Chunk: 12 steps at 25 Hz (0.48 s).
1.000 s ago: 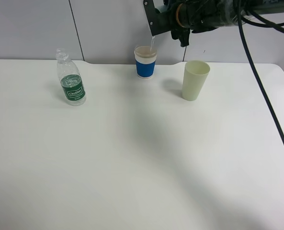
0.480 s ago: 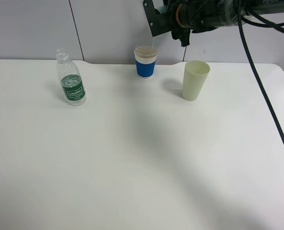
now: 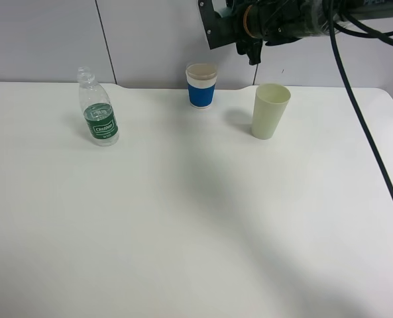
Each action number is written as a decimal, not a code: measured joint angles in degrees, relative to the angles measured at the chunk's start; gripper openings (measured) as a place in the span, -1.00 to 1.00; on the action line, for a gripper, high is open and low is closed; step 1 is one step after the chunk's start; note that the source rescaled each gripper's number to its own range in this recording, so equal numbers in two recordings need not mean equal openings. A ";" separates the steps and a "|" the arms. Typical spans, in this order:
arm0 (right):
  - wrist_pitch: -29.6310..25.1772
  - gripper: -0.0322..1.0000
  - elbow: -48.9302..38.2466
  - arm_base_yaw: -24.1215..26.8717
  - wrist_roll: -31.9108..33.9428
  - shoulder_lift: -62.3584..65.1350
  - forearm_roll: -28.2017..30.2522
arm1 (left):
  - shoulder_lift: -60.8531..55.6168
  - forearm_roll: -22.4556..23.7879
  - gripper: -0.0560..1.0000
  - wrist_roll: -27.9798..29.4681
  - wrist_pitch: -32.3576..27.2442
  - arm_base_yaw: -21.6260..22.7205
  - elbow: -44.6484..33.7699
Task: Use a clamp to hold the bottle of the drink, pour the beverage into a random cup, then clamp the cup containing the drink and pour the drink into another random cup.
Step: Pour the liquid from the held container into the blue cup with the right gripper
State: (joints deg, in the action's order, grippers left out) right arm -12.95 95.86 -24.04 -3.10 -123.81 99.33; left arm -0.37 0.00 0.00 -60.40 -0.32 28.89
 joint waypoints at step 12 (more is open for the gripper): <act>1.55 -0.94 0.00 -0.11 5.10 0.00 -2.41 | 0.00 0.00 1.00 0.00 0.00 0.00 0.00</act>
State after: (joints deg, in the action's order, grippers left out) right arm -11.41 95.86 -24.15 1.99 -123.81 96.91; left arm -0.37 0.00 0.00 -60.40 -0.32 28.89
